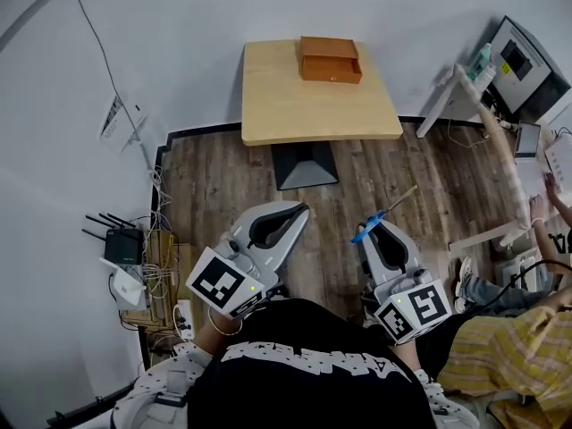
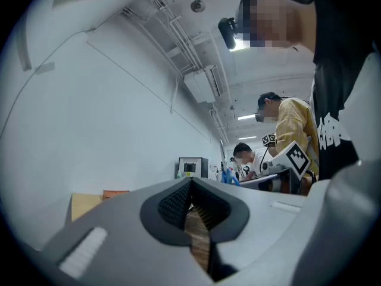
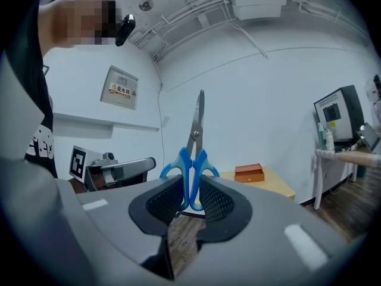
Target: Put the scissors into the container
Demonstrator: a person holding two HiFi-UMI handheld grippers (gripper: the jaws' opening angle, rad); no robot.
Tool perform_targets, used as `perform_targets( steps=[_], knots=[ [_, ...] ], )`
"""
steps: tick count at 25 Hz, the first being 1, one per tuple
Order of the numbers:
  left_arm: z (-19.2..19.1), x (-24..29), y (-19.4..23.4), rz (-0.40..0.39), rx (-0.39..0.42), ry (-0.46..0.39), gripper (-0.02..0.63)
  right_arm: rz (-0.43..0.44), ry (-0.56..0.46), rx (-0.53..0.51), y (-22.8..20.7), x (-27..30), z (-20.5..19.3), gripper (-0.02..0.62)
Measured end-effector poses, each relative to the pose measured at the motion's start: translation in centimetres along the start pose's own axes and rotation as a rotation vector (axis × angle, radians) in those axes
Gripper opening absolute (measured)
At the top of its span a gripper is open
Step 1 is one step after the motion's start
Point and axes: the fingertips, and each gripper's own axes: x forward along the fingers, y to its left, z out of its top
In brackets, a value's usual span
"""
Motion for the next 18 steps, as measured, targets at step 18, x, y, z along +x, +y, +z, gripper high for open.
perform_targets(
  steps=[18],
  knots=[
    [-0.6,-0.5,4.9,-0.109,-0.025,-0.008,0.000,-0.109,-0.022,0.007,1.4,3.7,0.3,0.098]
  ],
)
